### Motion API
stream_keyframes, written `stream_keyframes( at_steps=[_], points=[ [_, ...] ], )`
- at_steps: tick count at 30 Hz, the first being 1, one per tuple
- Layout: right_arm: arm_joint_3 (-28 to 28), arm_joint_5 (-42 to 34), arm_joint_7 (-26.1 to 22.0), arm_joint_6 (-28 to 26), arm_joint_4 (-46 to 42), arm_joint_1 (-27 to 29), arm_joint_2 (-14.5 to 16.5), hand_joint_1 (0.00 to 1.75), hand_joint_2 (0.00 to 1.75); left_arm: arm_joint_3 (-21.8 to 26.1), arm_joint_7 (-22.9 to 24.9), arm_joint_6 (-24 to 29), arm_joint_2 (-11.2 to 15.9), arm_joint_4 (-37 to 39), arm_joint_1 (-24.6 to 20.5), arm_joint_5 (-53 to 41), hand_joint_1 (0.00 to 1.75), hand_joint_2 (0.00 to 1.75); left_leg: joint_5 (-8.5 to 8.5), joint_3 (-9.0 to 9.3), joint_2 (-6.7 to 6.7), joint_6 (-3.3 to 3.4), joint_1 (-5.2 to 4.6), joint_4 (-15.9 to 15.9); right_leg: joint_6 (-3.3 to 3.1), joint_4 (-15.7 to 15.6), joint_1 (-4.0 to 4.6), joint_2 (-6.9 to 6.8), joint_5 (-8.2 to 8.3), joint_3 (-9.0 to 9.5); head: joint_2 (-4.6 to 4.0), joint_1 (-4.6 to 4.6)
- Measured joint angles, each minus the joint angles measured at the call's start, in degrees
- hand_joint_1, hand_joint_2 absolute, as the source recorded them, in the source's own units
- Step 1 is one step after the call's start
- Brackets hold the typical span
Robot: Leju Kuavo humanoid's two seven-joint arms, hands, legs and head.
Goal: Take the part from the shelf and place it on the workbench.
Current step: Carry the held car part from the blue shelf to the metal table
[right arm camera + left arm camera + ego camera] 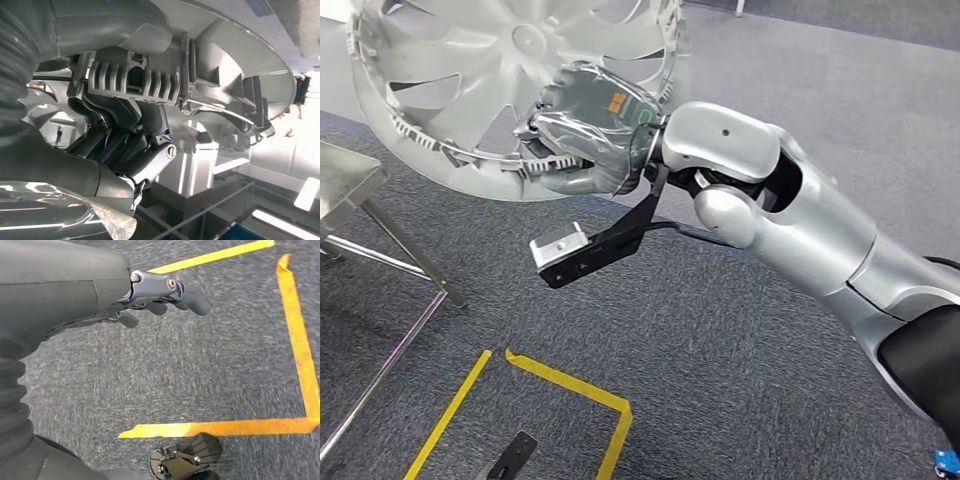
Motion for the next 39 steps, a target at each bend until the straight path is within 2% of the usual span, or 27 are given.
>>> stream_keyframes(
  at_steps=[1,3,5,6,8,10,11,12,13,14,15,16,18,19,21,22,23,25,27,28,29,30,32,34,36,37,39],
  points=[
    [-0.15,-0.05,0.05,0.09,0.03,-0.23,-0.08,1.75,1.75,0.01,0.01,0.00,-0.03,0.00,0.00,0.00,0.00,1.75,-0.03,-0.04,-0.79,-0.10,-0.03,0.07,-0.28,-3.93,-0.09,1.30,1.85,1.84,-0.01,-0.02],
    [-0.31,-0.09,0.10,0.19,0.08,-0.44,-0.22,1.75,1.75,0.02,0.02,-0.01,-0.09,0.00,0.01,0.00,0.00,1.75,0.03,-0.34,-2.15,-0.53,0.15,0.15,-0.46,-8.65,-0.15,3.06,3.19,4.24,-0.01,-0.06],
    [-0.32,-0.12,0.08,0.23,0.11,-0.49,-0.31,1.75,1.75,0.01,0.11,-0.02,-0.08,0.00,0.18,0.01,0.00,1.75,0.31,-0.64,-3.59,-1.31,0.43,-0.04,-0.53,-9.50,-0.03,2.29,2.94,4.88,-0.01,-0.03],
    [-0.33,-0.15,0.05,0.26,0.13,-0.56,-0.33,1.75,1.75,0.01,0.20,-0.02,-0.04,0.00,0.33,0.01,0.00,1.75,0.25,-0.74,-3.58,-1.67,0.43,-0.05,-0.73,-9.75,-0.06,1.54,3.03,5.11,-0.01,-0.02],
    [-0.42,-0.26,-0.02,0.34,0.16,-0.80,-0.40,1.75,1.75,0.01,0.46,-0.03,0.02,0.00,0.47,0.01,0.00,1.75,-1.35,-1.68,-0.97,-2.20,0.10,2.07,-1.23,-10.41,-0.29,0.03,3.21,5.65,-0.01,-0.27],
    [-0.51,-0.37,-0.09,0.45,0.20,-0.96,-0.44,1.75,1.75,0.01,0.64,-0.05,0.01,0.00,0.40,-0.01,0.00,1.75,-4.68,-4.46,2.73,-2.61,0.01,8.49,-1.57,-10.62,-0.29,-1.39,3.16,5.95,0.00,-0.54],
    [-0.52,-0.40,-0.14,0.51,0.22,-1.00,-0.46,1.75,1.75,0.01,0.69,-0.07,0.01,0.00,0.35,-0.02,0.00,1.75,-6.02,-6.00,3.57,-2.81,0.10,12.02,-1.62,-10.60,-0.26,-2.12,3.05,6.03,0.00,-0.54],
    [-0.53,-0.40,-0.16,0.58,0.24,-1.00,-0.48,1.75,1.75,0.01,0.70,-0.09,0.01,0.00,0.37,-0.04,0.00,1.75,-6.52,-7.00,4.02,-2.98,0.22,14.33,-1.65,-10.57,-0.24,-2.85,2.92,6.13,0.00,-0.57],
    [-0.54,-0.41,-0.22,0.67,0.26,-1.04,-0.49,1.75,1.75,0.01,0.70,-0.11,0.01,0.00,0.40,-0.07,0.00,1.75,-5.98,-7.07,4.27,-3.12,0.32,14.63,-1.61,-10.54,-0.24,-3.53,2.77,6.26,0.00,-0.58],
    [-0.55,-0.42,-0.31,0.76,0.27,-1.12,-0.49,1.75,1.75,0.01,0.70,-0.12,0.02,0.00,0.44,-0.09,0.00,1.75,-4.51,-6.13,4.60,-3.20,0.41,12.83,-1.52,-10.48,-0.25,-4.17,2.58,6.44,0.00,-0.59],
    [-0.58,-0.44,-0.39,0.86,0.27,-1.28,-0.49,1.75,1.75,0.01,0.70,-0.13,0.04,0.00,0.44,-0.11,0.00,1.75,-2.43,-4.35,5.44,-3.19,0.44,9.25,-1.36,-10.38,-0.25,-4.82,2.33,6.68,0.00,-0.62],
    [-0.64,-0.48,-0.45,0.99,0.28,-1.52,-0.51,1.75,1.75,0.00,0.70,-0.14,0.03,0.00,0.38,-0.13,0.00,1.75,-0.97,-2.55,6.90,-3.08,0.13,5.66,-1.12,-10.26,-0.10,-5.42,2.04,6.88,0.00,-0.62],
    [-0.78,-0.57,-0.49,1.16,0.32,-2.01,-0.60,1.75,1.75,0.00,0.70,-0.18,-0.02,0.00,0.15,-0.15,0.00,1.75,0.16,-0.36,9.19,-2.34,-0.47,0.76,-0.59,-9.97,0.31,-6.63,1.55,7.06,0.00,-0.58],
    [-0.84,-0.62,-0.49,1.22,0.34,-2.17,-0.65,1.75,1.75,0.00,0.70,-0.21,-0.04,0.00,0.06,-0.16,0.00,1.75,-0.20,-0.29,9.41,-1.90,-0.74,0.31,-0.34,-9.92,0.54,-7.28,1.40,7.08,-0.01,-0.52],
    [-0.91,-0.71,-0.57,1.24,0.36,-2.36,-0.69,1.75,1.75,0.01,0.71,-0.24,-0.02,0.00,0.09,-0.16,0.00,1.75,-0.18,-0.35,7.94,-1.08,-0.65,0.07,0.20,-9.85,0.51,-8.43,0.92,7.22,-0.01,-0.39],
    [-0.97,-0.75,-0.61,1.24,0.36,-2.47,-0.69,1.75,1.75,0.01,0.71,-0.24,0.00,0.00,0.12,-0.16,0.00,1.75,-0.12,-0.25,7.16,-0.75,-0.55,-0.03,0.49,-9.29,0.36,-7.76,0.27,7.07,-0.01,-0.35],
    [-1.04,-0.79,-0.64,1.24,0.37,-2.64,-0.75,1.75,1.75,0.02,0.72,-0.24,0.02,0.00,0.10,-0.17,0.00,1.75,-0.03,-0.14,6.40,-0.39,-0.43,-0.16,0.70,-7.69,0.18,-6.39,-0.82,6.40,-0.01,-0.23],
    [-1.13,-0.80,-0.65,1.26,0.43,-2.87,-0.92,1.75,1.75,0.01,0.72,-0.28,-0.02,0.00,-0.09,-0.25,0.00,1.75,0.08,-0.09,4.97,0.11,-0.27,-0.25,0.86,-1.18,-0.01,-2.87,-3.94,3.27,-0.01,0.05],
    [-1.04,-0.81,-0.67,1.30,0.52,-2.90,-1.03,1.75,1.75,0.00,0.89,-0.45,-0.04,0.00,-0.21,-0.32,0.00,1.75,0.10,-0.11,3.35,0.29,-0.26,-0.22,0.83,5.53,0.01,-1.65,-5.86,-0.50,-0.01,0.18],
    [-1.00,-0.82,-0.67,1.31,0.56,-2.89,-1.04,1.75,1.75,0.01,1.09,-0.54,-0.01,0.00,-0.20,-0.33,0.00,1.75,0.10,-0.08,2.48,0.30,-0.27,-0.18,0.75,6.45,0.02,-1.49,-5.37,-1.36,-0.01,0.18],
    [-0.97,-0.83,-0.67,1.32,0.58,-2.90,-1.04,1.75,1.75,0.01,1.36,-0.66,0.05,0.00,-0.19,-0.36,0.00,1.75,0.10,-0.03,1.56,0.29,-0.27,-0.14,0.58,5.13,0.01,-1.31,-3.77,-1.12,0.00,0.17],
    [-0.97,-0.85,-0.67,1.32,0.60,-2.93,-1.04,1.75,1.75,0.02,1.60,-0.73,0.12,0.00,-0.17,-0.42,0.00,1.75,0.09,0.02,0.66,0.28,-0.26,-0.10,0.35,1.87,-0.01,-0.87,-1.47,0.11,0.00,0.19],
    [-0.99,-0.89,-0.68,1.32,0.61,-2.98,-1.05,1.75,1.75,0.02,2.02,-0.81,0.21,0.00,-0.16,-0.60,0.00,1.75,0.12,-0.12,-0.95,0.08,-0.19,0.06,-0.17,-5.50,-0.22,1.56,1.94,3.38,0.00,0.18],
    [-0.99,-0.92,-0.69,1.32,0.63,-3.00,-1.08,1.75,1.75,0.02,2.72,-0.80,0.37,0.00,-0.06,-0.71,0.00,1.75,0.42,-0.72,-2.26,-0.58,0.14,0.10,-0.35,-8.82,-0.25,3.10,2.54,5.03,-0.01,0.15],
    [-1.00,-0.95,-0.73,1.32,0.65,-3.02,-1.11,1.75,1.75,0.04,3.70,-0.81,0.80,0.00,0.30,-0.68,0.00,1.75,0.76,-1.21,-3.33,-1.40,0.48,-0.05,-0.48,-9.41,-0.16,2.07,2.57,5.40,-0.01,0.17],
    [-1.01,-0.95,-0.75,1.32,0.67,-3.02,-1.12,1.75,1.75,0.05,4.05,-0.89,1.03,0.00,0.56,-0.64,0.00,1.75,0.55,-1.38,-2.70,-1.72,0.37,0.15,-0.72,-9.68,-0.24,1.37,2.69,5.59,0.00,0.10],
    [-1.08,-0.95,-0.76,1.30,0.76,-3.10,-1.16,1.75,1.75,0.17,5.10,-1.54,1.63,0.00,0.81,-0.19,0.00,1.75,-1.53,-2.81,0.52,-2.28,0.06,3.43,-1.25,-10.17,-0.49,-0.19,2.84,5.99,-0.01,-0.21]
  ],
)
